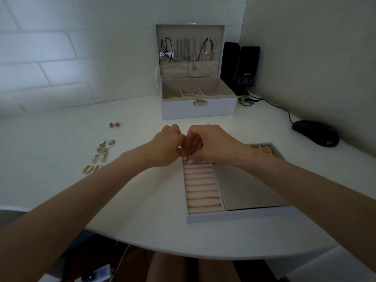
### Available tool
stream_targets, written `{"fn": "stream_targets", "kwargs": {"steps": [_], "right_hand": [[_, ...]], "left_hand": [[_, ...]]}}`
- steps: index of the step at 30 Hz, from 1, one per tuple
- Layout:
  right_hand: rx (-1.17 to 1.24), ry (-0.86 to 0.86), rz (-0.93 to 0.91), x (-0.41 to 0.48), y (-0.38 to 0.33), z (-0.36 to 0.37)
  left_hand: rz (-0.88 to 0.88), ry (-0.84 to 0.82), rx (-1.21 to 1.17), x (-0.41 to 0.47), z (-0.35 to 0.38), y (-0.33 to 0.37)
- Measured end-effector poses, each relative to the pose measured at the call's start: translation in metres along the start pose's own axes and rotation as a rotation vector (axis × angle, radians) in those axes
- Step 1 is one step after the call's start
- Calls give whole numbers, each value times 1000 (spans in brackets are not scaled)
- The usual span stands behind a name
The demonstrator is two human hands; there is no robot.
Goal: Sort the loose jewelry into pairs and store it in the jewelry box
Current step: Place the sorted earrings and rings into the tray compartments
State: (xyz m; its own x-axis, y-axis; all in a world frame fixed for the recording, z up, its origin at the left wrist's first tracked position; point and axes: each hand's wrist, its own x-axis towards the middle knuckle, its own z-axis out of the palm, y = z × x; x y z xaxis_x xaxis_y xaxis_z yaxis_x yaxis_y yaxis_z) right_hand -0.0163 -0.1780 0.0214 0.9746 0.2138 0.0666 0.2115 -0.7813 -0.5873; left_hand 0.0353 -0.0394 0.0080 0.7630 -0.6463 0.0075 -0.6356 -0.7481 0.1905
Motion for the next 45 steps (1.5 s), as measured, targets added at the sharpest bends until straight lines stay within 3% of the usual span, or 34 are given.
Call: {"fn": "stream_targets", "kwargs": {"steps": [4, 11, 17, 22, 32, 45], "right_hand": [[7, 11, -15, -1, 2, 1], [-26, 12, -33, -3, 2, 1], [-85, -14, -43, -5, 3, 0], [-87, 0, -64, -5, 5, 1], [-68, -4, -1, -7, 20, -17], [60, 14, -7, 6, 11, -16]], "left_hand": [[11, 85, 8, 3, 6, -1], [-38, 181, -331, -6, 2, -6], [-299, 38, -618, -5, 5, -2], [-383, -37, -706, -6, 6, -7], [-423, -137, -768, -3, 6, -13], [-339, -88, -698, -15, 3, -9]]}}
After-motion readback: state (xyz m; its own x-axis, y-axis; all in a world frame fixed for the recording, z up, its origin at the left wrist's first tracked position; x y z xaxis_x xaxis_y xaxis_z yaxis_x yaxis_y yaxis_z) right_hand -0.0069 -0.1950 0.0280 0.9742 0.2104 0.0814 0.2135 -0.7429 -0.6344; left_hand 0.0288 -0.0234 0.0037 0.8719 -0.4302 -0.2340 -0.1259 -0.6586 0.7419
